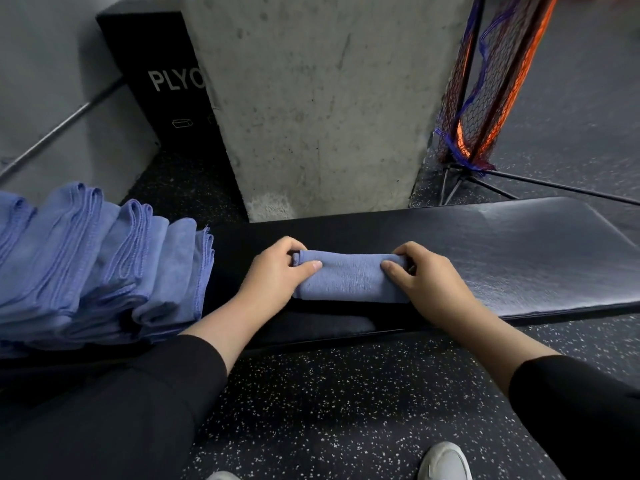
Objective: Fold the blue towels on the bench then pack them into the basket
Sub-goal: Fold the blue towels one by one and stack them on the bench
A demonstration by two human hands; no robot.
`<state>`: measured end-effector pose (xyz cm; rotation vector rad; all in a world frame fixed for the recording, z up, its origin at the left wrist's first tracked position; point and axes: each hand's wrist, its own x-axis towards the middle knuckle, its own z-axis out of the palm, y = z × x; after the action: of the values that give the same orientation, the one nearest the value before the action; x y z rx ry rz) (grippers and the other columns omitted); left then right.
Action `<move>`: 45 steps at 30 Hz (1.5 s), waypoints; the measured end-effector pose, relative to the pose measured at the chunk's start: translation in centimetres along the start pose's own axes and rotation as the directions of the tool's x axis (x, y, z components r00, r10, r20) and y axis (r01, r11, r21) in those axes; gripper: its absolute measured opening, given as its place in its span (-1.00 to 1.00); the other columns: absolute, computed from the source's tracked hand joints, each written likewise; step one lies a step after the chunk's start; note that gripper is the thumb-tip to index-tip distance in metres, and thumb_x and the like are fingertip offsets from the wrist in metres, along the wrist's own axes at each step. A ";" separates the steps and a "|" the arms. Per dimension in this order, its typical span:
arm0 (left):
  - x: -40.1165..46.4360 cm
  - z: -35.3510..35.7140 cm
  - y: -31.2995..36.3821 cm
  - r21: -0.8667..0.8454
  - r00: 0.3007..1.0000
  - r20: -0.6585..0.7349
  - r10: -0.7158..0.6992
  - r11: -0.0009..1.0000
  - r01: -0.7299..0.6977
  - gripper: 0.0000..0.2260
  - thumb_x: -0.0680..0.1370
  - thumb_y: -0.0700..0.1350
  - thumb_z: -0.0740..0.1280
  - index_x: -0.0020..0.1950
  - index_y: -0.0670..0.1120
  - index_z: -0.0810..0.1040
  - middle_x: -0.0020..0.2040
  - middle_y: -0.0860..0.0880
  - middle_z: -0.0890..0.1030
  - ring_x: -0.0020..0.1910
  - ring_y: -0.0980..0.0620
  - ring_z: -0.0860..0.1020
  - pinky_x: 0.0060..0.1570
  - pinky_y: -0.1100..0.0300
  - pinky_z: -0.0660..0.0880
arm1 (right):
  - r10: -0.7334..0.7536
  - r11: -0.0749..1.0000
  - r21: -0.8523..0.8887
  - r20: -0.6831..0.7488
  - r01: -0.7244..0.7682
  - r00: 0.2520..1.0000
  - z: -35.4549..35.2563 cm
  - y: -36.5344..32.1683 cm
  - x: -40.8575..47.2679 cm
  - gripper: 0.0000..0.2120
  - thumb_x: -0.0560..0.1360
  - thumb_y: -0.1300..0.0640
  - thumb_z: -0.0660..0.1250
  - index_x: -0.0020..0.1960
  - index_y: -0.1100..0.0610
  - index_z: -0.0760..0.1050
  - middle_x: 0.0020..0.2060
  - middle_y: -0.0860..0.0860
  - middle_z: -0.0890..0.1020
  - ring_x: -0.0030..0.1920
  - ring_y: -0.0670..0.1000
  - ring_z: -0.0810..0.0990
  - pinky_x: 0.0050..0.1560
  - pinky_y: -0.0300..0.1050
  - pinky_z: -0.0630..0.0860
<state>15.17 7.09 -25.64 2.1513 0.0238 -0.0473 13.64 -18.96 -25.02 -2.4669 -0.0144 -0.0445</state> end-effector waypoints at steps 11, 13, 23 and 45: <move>0.4 1.6 0.1 0.629 0.853 -0.033 0.521 0.674 -0.387 -0.71 0.60 0.01 0.28 0.26 -0.02 0.62 0.21 -0.01 0.59 0.19 -0.10 0.56 0.15 -0.07 0.44 | -0.414 0.755 -0.488 0.166 0.439 0.895 4.7 -1.3 -2.0 -0.47 0.61 -0.15 0.00 0.46 0.07 0.39 0.48 -0.03 0.43 0.51 0.01 0.34 0.51 0.31 0.13; -0.4 1.8 -0.1 0.591 0.848 0.250 0.468 0.620 -0.516 -0.52 0.63 0.14 0.05 0.45 0.02 0.50 0.48 0.06 0.46 0.47 0.02 0.40 0.42 -0.03 0.25 | -0.378 0.765 -0.464 0.236 0.446 0.895 4.3 -0.6 -1.6 -0.37 0.60 -0.22 -0.09 0.57 0.05 0.23 0.57 -0.08 0.27 0.58 -0.04 0.18 0.57 0.24 0.00; -1.1 0.9 -1.6 0.693 0.914 0.348 0.210 0.599 -0.401 -0.31 0.62 0.29 0.15 0.66 0.05 0.01 0.65 0.15 0.05 0.63 0.14 -0.03 0.59 -0.07 -0.03 | -0.409 0.859 -0.201 0.285 0.471 0.867 2.3 2.1 0.4 -0.30 0.53 -0.02 0.42 0.59 0.00 0.22 0.58 -0.13 0.22 0.57 -0.12 0.16 0.55 -0.03 0.19; -8.3 -4.9 2.6 -0.546 0.911 0.249 -0.328 0.729 0.412 -0.76 0.59 -0.03 0.41 0.16 -0.15 0.61 0.00 -0.15 0.73 -0.07 -0.09 0.70 -0.06 0.05 0.63 | 0.112 0.128 0.878 0.450 -0.462 0.886 2.1 -9.8 -1.3 -0.47 0.49 -0.10 0.45 0.33 0.18 0.50 0.18 0.16 0.66 0.10 0.16 0.70 0.01 0.05 0.63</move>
<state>7.11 9.76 -20.49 1.4777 0.3514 -0.3761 12.16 -10.00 -20.64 -1.0371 0.2599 0.3930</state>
